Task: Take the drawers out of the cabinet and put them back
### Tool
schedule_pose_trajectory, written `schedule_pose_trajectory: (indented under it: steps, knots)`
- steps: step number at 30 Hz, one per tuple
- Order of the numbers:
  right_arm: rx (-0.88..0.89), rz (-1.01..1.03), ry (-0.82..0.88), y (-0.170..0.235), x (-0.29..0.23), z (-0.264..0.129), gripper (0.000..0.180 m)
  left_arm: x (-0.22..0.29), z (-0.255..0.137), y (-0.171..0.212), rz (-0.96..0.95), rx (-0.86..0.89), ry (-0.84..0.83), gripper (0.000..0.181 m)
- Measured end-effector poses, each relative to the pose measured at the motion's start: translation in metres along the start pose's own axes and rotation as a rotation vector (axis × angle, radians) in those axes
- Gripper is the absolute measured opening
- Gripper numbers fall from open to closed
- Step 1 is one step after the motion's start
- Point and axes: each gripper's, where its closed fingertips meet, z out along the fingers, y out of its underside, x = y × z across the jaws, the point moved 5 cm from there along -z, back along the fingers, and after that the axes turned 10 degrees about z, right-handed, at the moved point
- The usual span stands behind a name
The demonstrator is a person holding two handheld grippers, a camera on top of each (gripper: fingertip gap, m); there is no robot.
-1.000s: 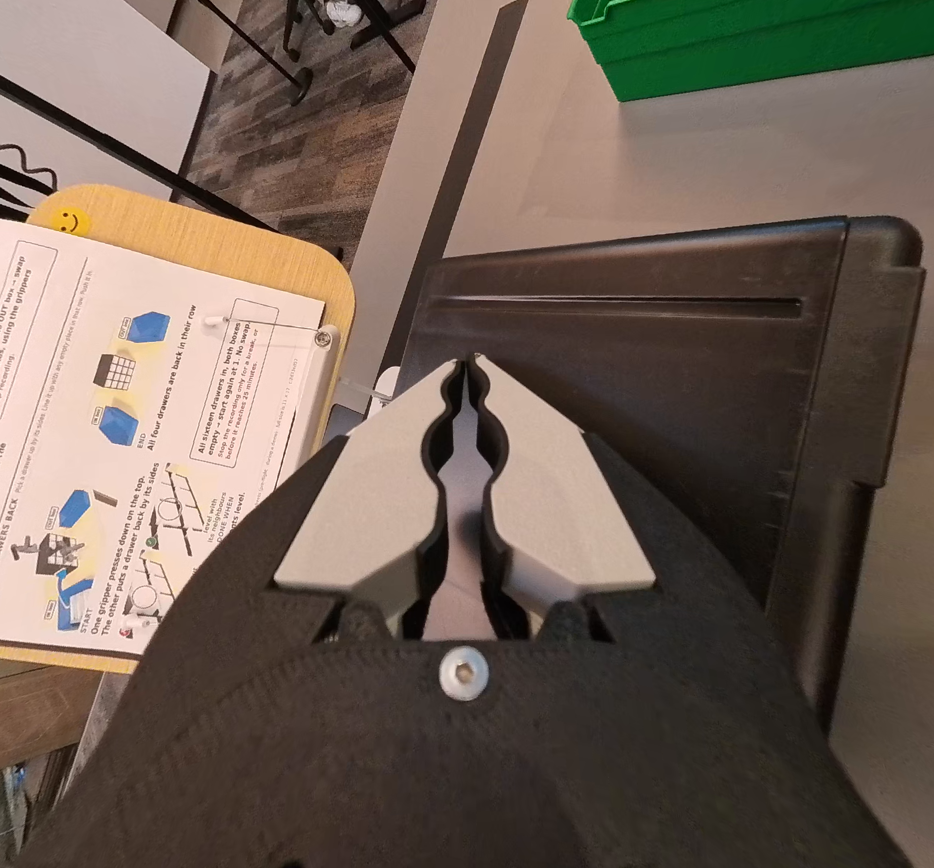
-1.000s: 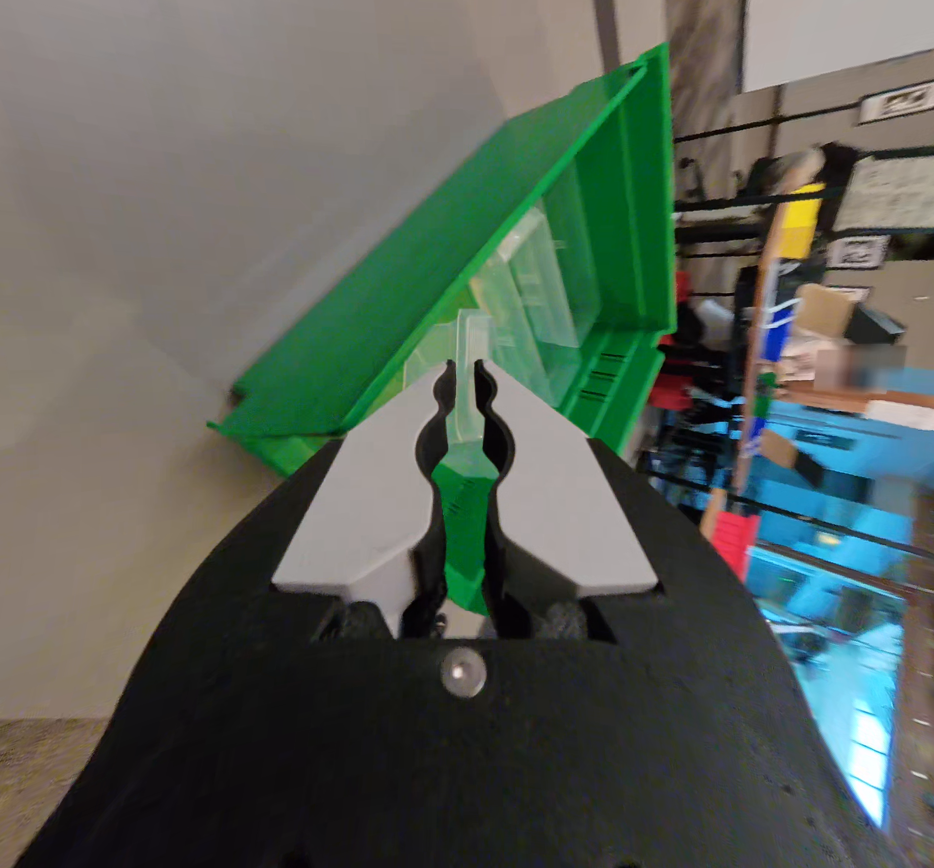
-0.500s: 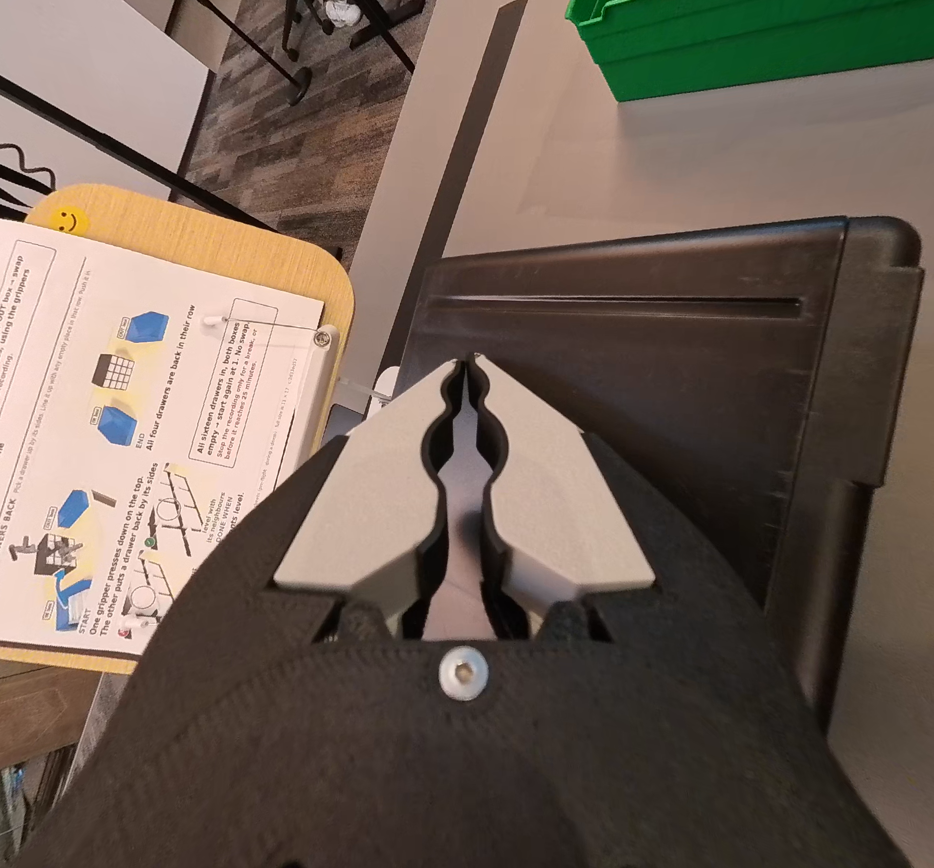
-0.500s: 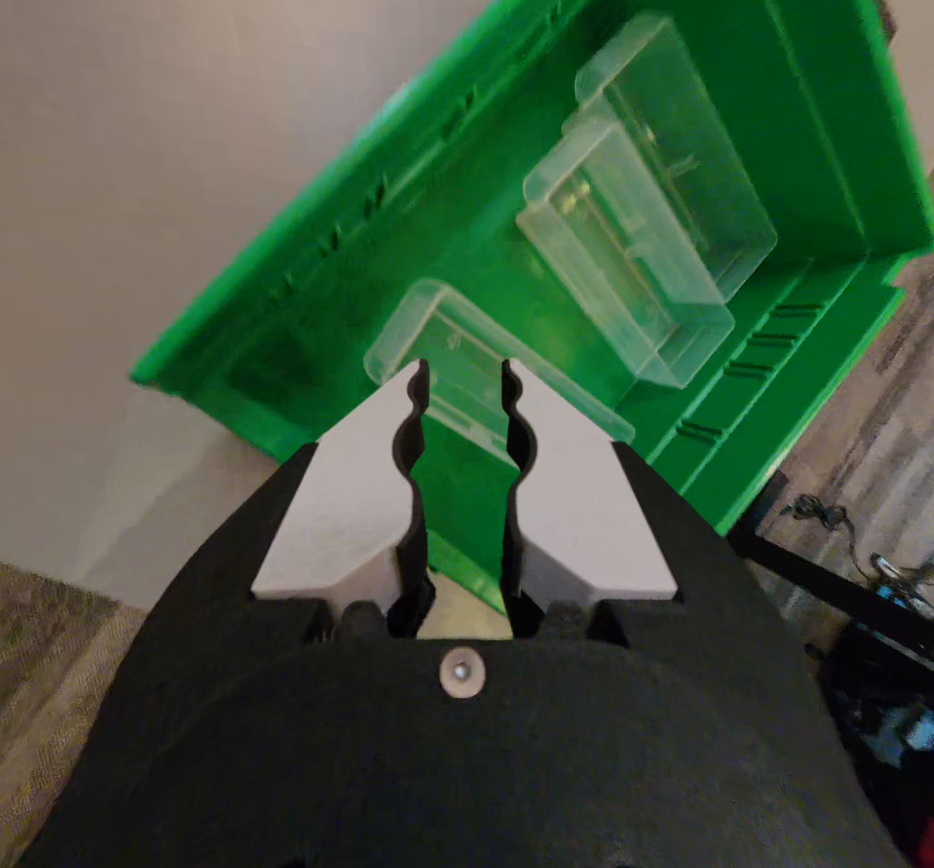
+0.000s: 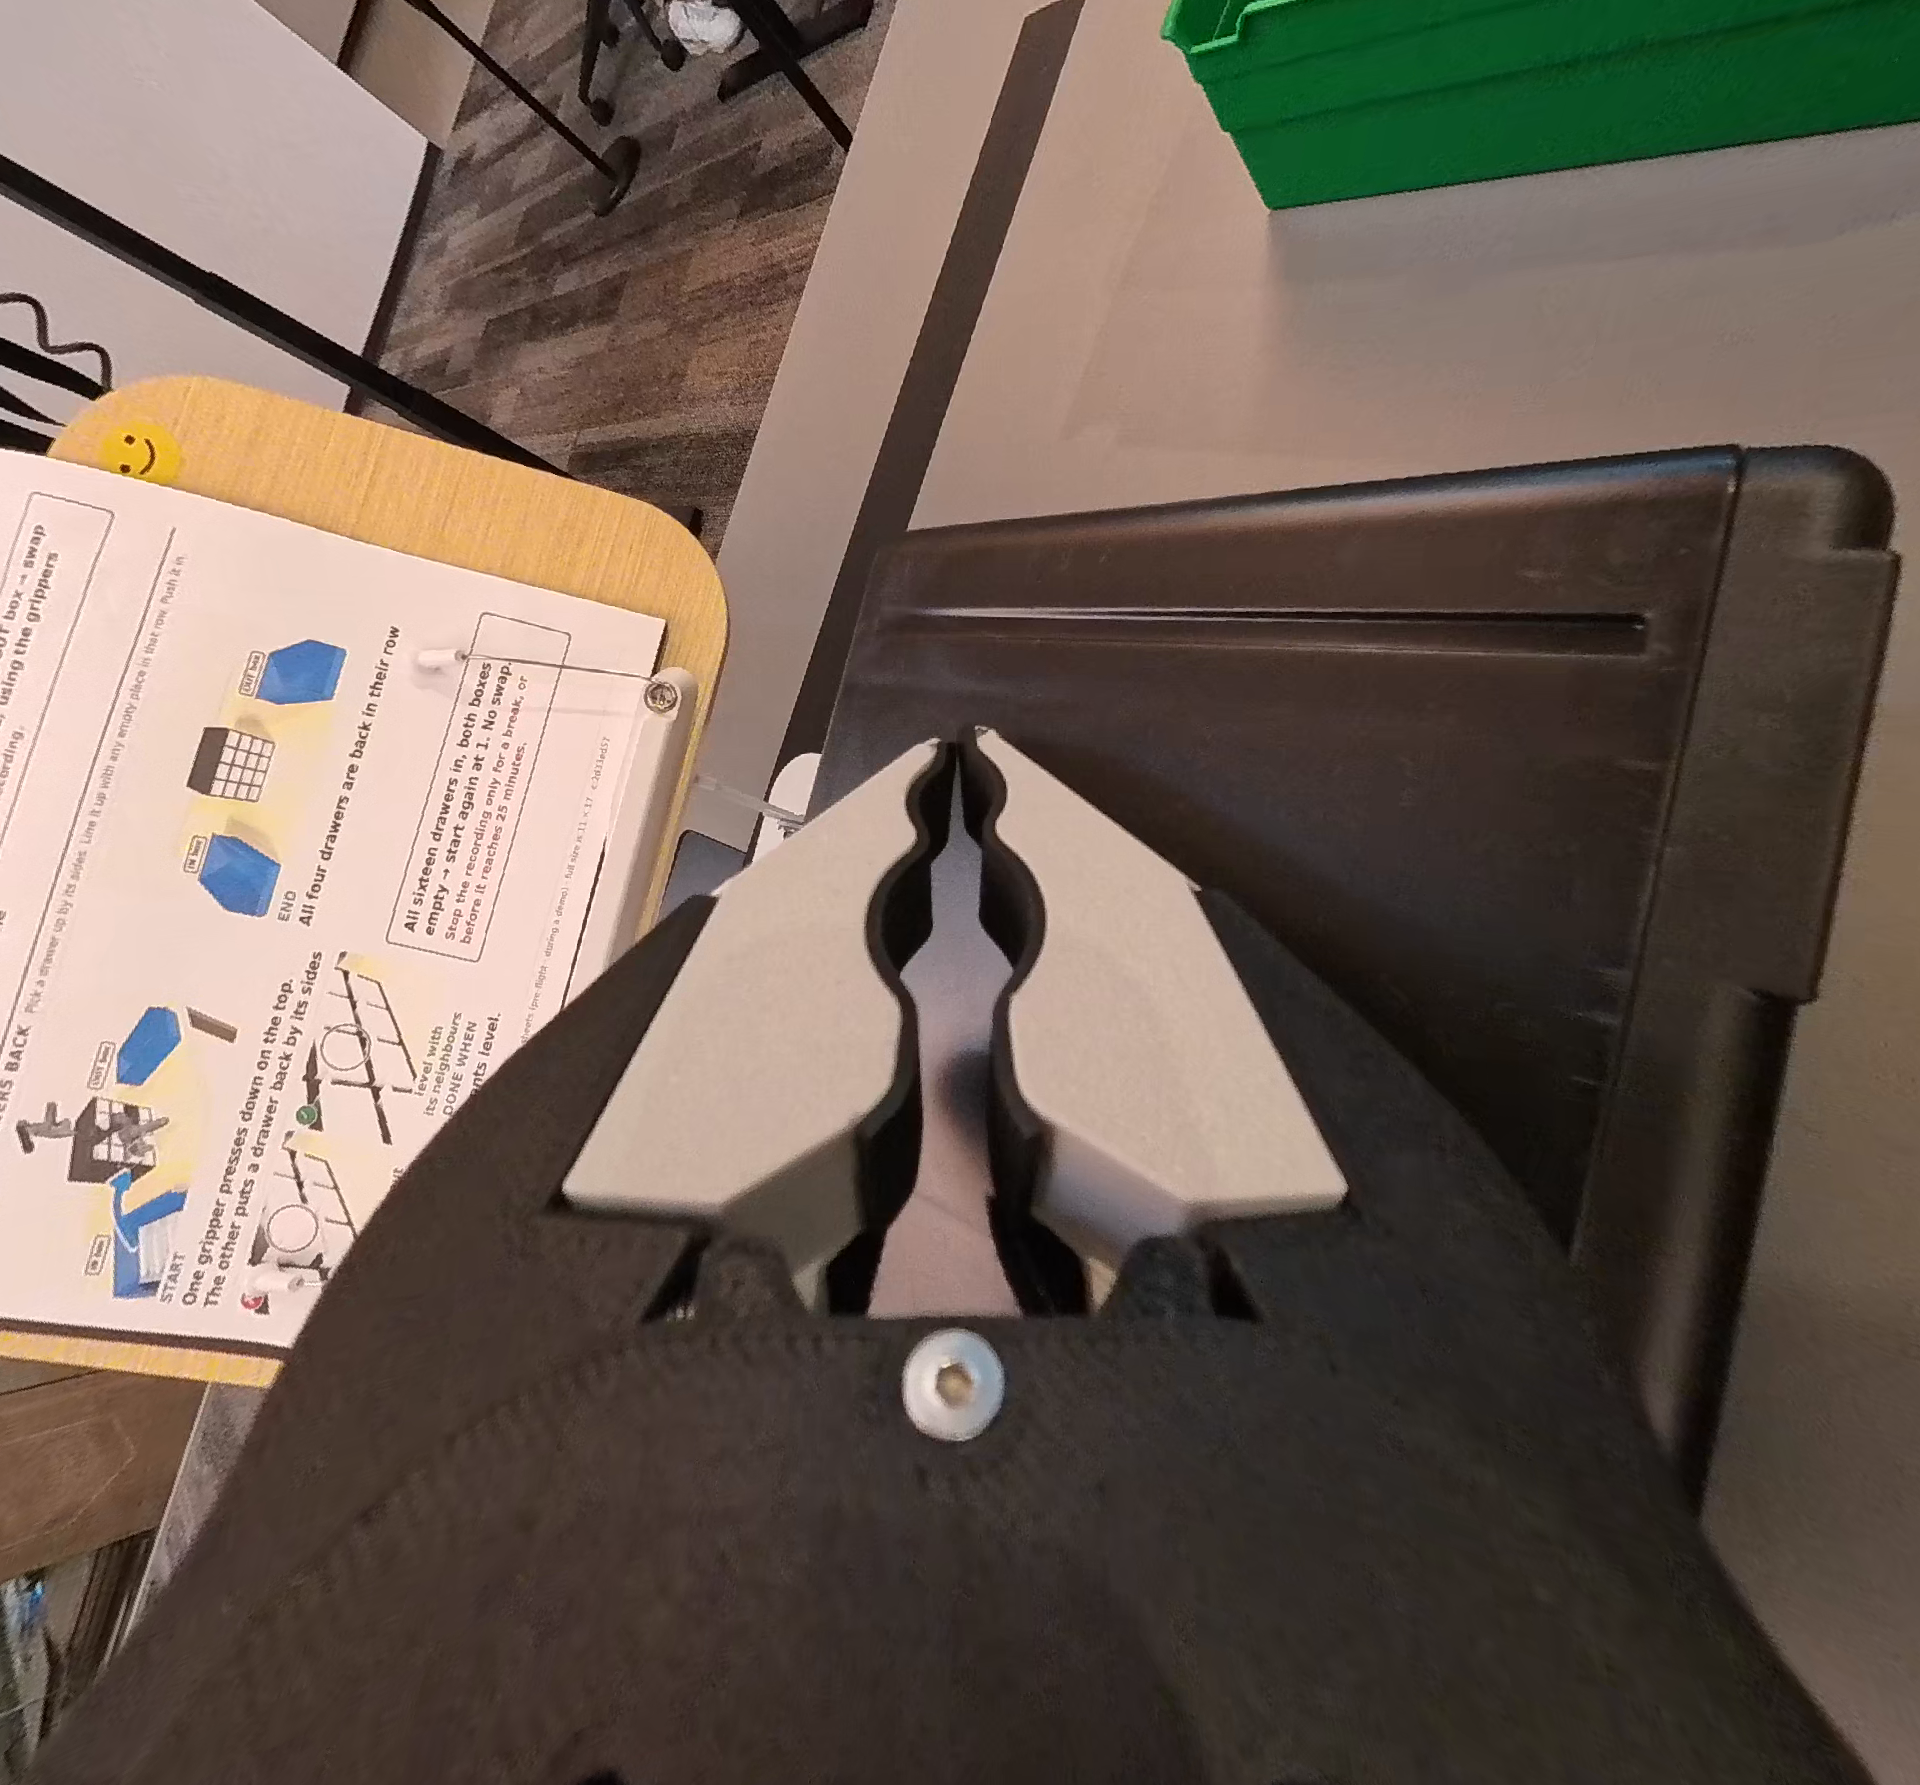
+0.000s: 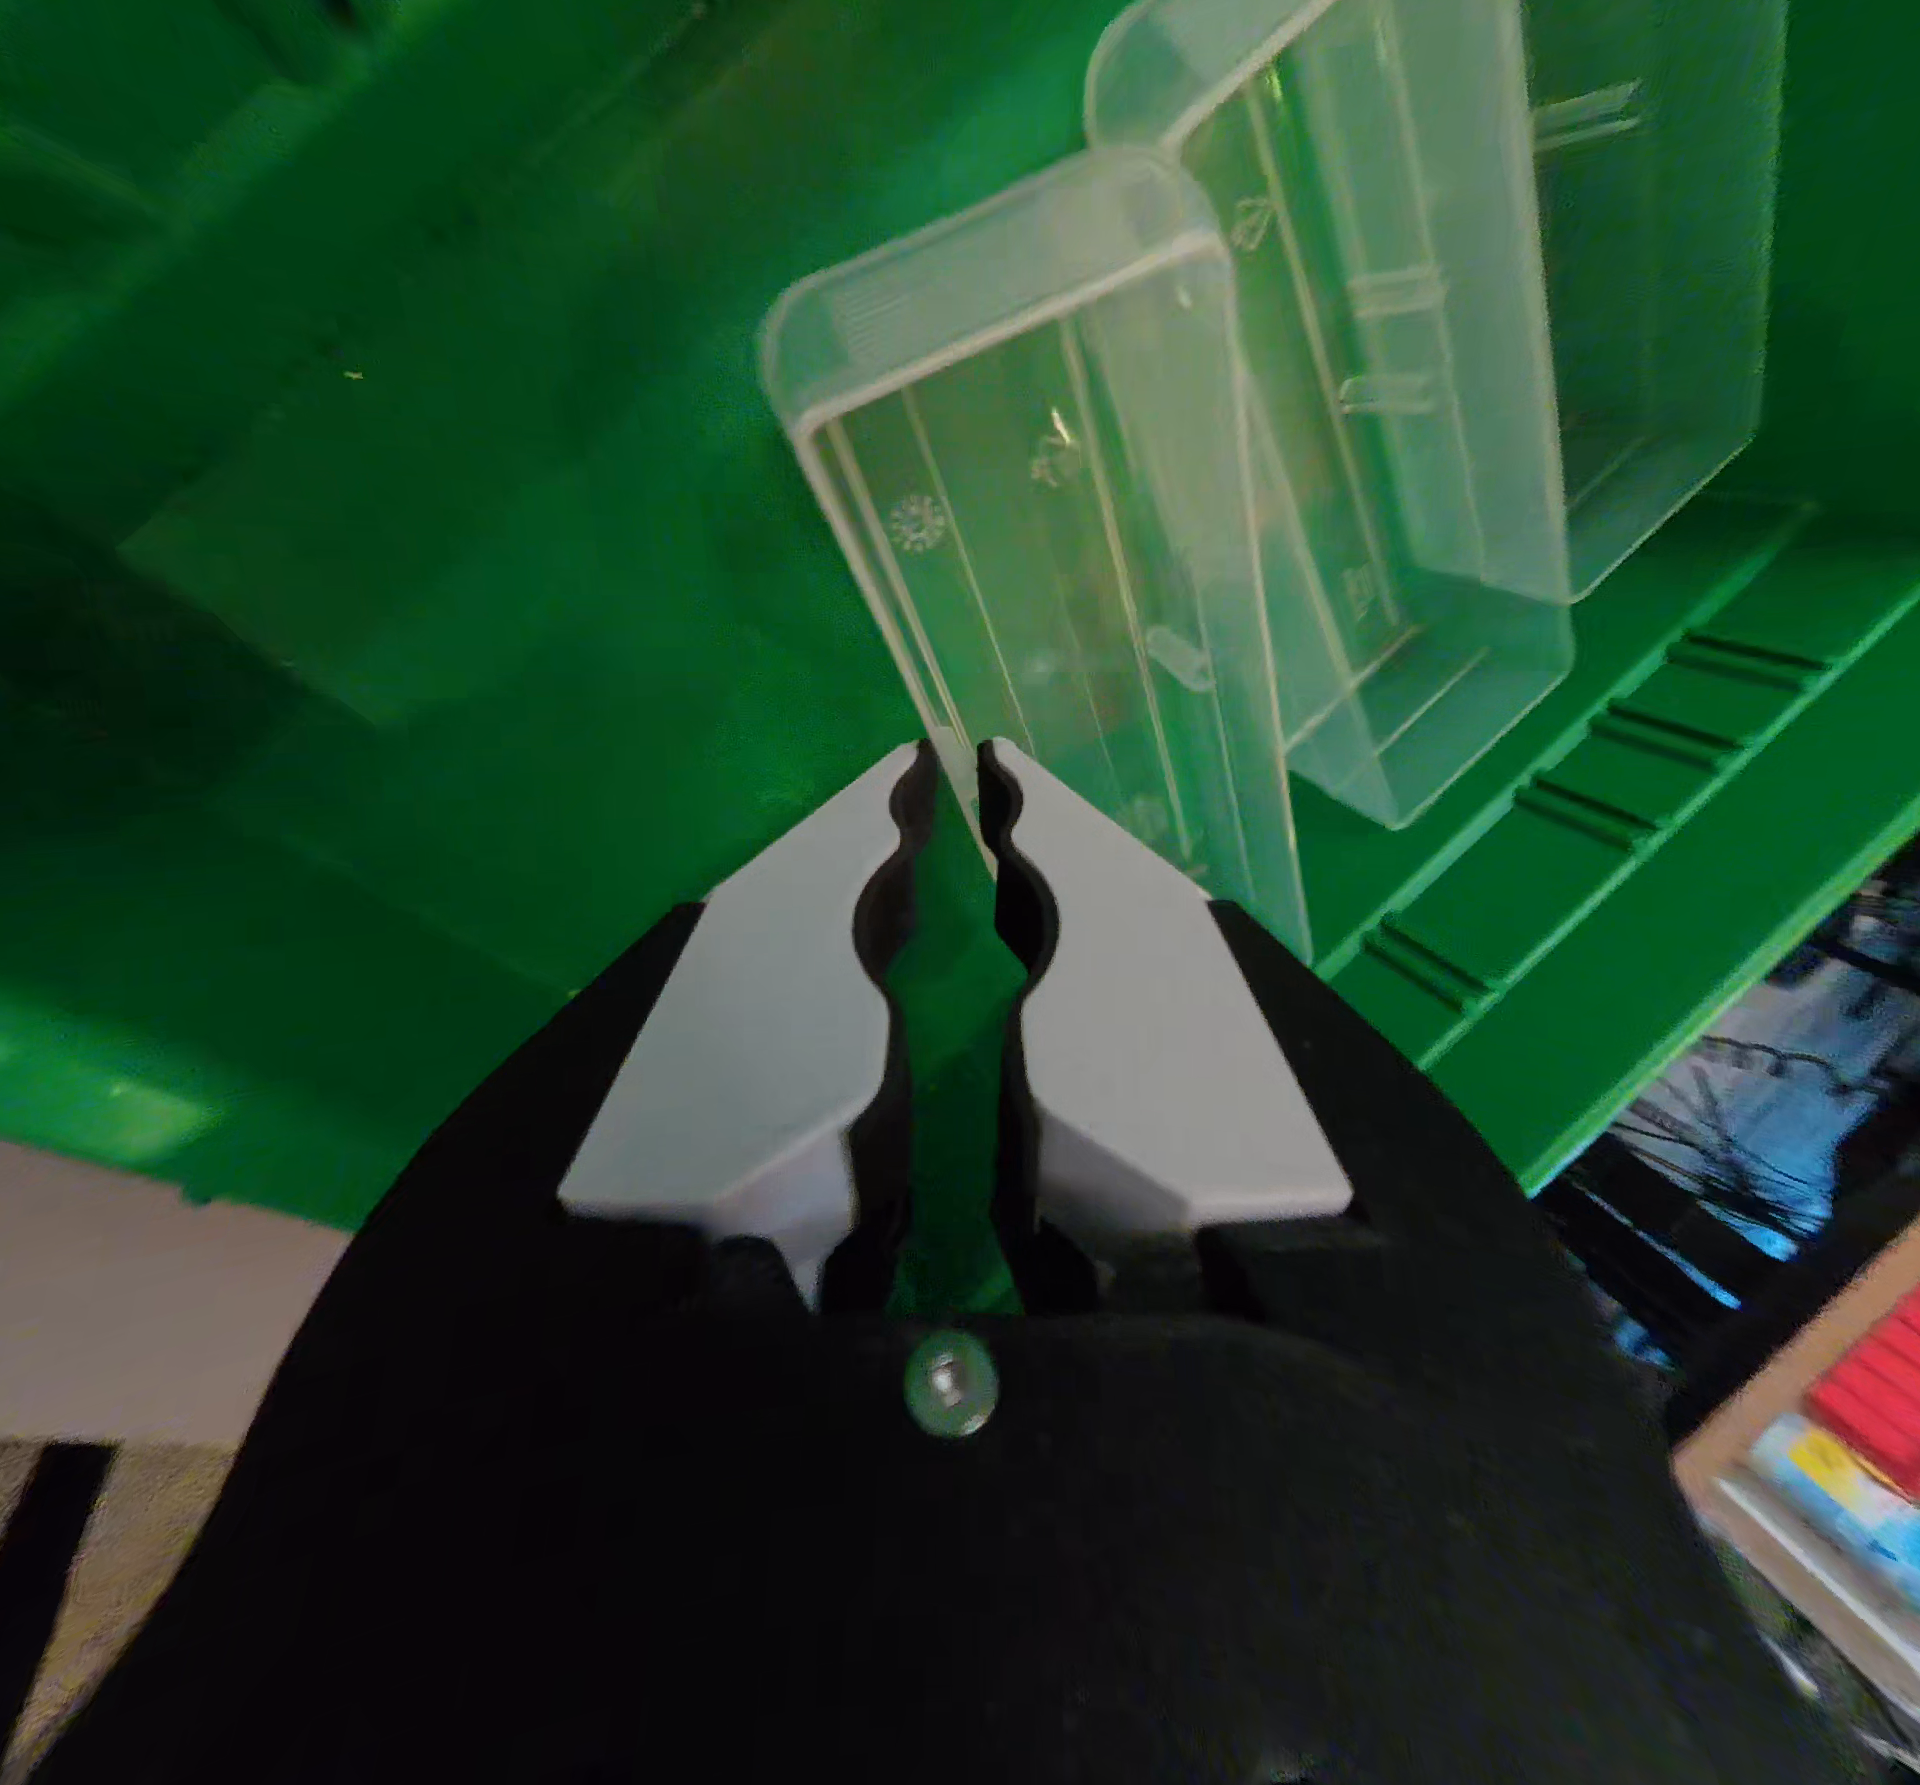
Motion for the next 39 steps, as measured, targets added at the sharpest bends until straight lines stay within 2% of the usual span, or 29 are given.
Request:
schedule_pose_trajectory:
  steps: [6,11,15,18,20,22,25,27,34,37,39]
  knots:
    - [-0.027,-0.008,0.097,0.001,0.016,0.006,0.023,0.0,0.0,0.0,0.001,0.0,-0.001,0.0]
    - [0.031,0.024,0.174,0.003,0.02,-0.024,0.028,0.0,0.0,0.0,0.001,0.0,-0.001,0.0]
    - [0.34,-0.035,0.242,-0.035,-0.016,-0.102,0.025,0.0,0.0,0.0,0.0,0.0,-0.001,0.0]
    - [0.611,-0.257,0.266,-0.078,-0.087,-0.159,0.024,0.0,0.0,0.0,-0.002,-0.001,-0.001,0.0]
    - [0.759,-0.388,0.218,-0.103,-0.143,-0.178,0.027,0.0,0.0,0.0,-0.002,-0.001,-0.002,0.0]
    - [0.822,-0.506,0.184,-0.123,-0.195,-0.175,0.027,0.0,0.0,0.0,-0.002,-0.001,-0.003,0.0]
    - [0.861,-0.71,0.334,-0.148,-0.246,-0.153,0.029,0.0,0.0,0.0,0.0,-0.001,-0.004,0.0]
    - [0.894,-0.773,0.395,-0.161,-0.267,-0.139,0.029,0.0,0.0,0.0,0.001,-0.001,-0.004,0.0]
    - [0.936,-0.833,0.536,-0.194,-0.286,-0.099,0.026,0.0,0.0,0.0,0.002,-0.001,-0.004,0.0]
    - [0.983,-0.815,0.577,-0.2,-0.285,-0.098,0.016,0.0,0.0,0.0,0.002,-0.001,-0.006,0.0]
    - [0.986,-0.809,0.56,-0.2,-0.284,-0.098,0.015,0.0,0.0,0.0,0.002,-0.001,-0.005,0.0]
